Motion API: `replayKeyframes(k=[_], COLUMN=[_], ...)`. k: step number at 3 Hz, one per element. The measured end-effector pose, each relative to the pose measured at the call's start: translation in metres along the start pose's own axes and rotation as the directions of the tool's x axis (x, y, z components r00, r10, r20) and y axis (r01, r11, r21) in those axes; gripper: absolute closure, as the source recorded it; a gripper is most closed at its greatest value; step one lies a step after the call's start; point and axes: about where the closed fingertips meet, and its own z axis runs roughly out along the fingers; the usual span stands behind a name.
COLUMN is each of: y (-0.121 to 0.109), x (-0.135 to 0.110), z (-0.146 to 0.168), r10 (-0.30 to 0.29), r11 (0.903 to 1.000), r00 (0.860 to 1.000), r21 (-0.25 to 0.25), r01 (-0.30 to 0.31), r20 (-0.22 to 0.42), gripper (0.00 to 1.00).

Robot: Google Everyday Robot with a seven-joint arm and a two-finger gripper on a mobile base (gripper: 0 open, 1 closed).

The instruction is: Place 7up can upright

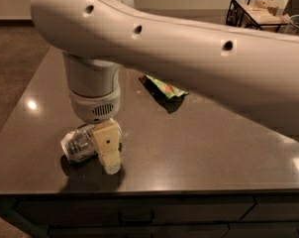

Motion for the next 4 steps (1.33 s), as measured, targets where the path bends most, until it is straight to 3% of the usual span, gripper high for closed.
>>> replayKeyframes(k=[2, 4], y=[-0.003, -0.005], x=[-0.012, -0.017], z=[0.018, 0.016], r10=[0.005, 0.038], r11=[0.9991, 0.9987], r00=[0.999, 0.997], r21=[-0.042, -0.031], r01=[-0.007, -0.040], r20=[-0.043, -0.066], gripper=[0.00, 0.40])
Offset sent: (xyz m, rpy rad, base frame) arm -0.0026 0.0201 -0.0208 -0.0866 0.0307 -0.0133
